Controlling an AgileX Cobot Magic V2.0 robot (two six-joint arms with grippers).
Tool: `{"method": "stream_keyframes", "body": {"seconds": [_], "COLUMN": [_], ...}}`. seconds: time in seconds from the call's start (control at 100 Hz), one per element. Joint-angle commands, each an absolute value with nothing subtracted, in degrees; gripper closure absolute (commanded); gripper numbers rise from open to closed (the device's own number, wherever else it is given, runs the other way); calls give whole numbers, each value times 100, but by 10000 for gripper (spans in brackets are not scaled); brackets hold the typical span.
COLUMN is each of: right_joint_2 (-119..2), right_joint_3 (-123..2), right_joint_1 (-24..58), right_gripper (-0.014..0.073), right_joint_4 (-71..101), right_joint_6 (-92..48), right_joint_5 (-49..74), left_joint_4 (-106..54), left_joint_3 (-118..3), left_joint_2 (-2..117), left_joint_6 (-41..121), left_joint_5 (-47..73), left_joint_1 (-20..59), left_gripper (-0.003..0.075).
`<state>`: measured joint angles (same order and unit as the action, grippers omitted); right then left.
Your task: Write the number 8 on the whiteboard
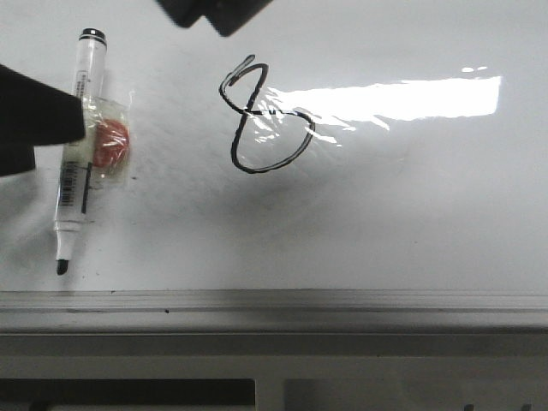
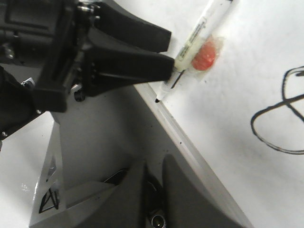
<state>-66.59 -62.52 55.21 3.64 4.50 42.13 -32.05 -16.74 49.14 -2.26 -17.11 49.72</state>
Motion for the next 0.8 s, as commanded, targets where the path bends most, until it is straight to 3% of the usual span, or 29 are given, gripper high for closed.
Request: {"method": "stream_keyframes", "body": {"seconds": [0.0,0.07,0.39,0.61,0.79], "right_joint_2": [-6190,-5848,-3451,-1779,-733], "right_joint_3": [-6211,-5935,-3758,-2529,-2066], "right_joint_1": [5511,5511,5511,5511,5511], "right_gripper": [657,657,657,657,657], "right_joint_4": [117,0,-672,-714,-714], "right_joint_6": [434,434,434,434,434], "right_joint_5": [3693,3438,2054,1982,2145], "left_joint_4": [-3154,-3059,-3037,-3037,-3037], "left_joint_3": [-1784,-1713,-954,-327,-139], "left_joint_2": [4452,4035,2128,1142,1002], "left_joint_6": [-71,195,816,816,816], "left_joint_5": [-1977,-1887,-1074,-1063,-1063], "left_joint_1": [4969,4969,4969,4969,4969], "left_gripper": [587,739,741,741,741]}}
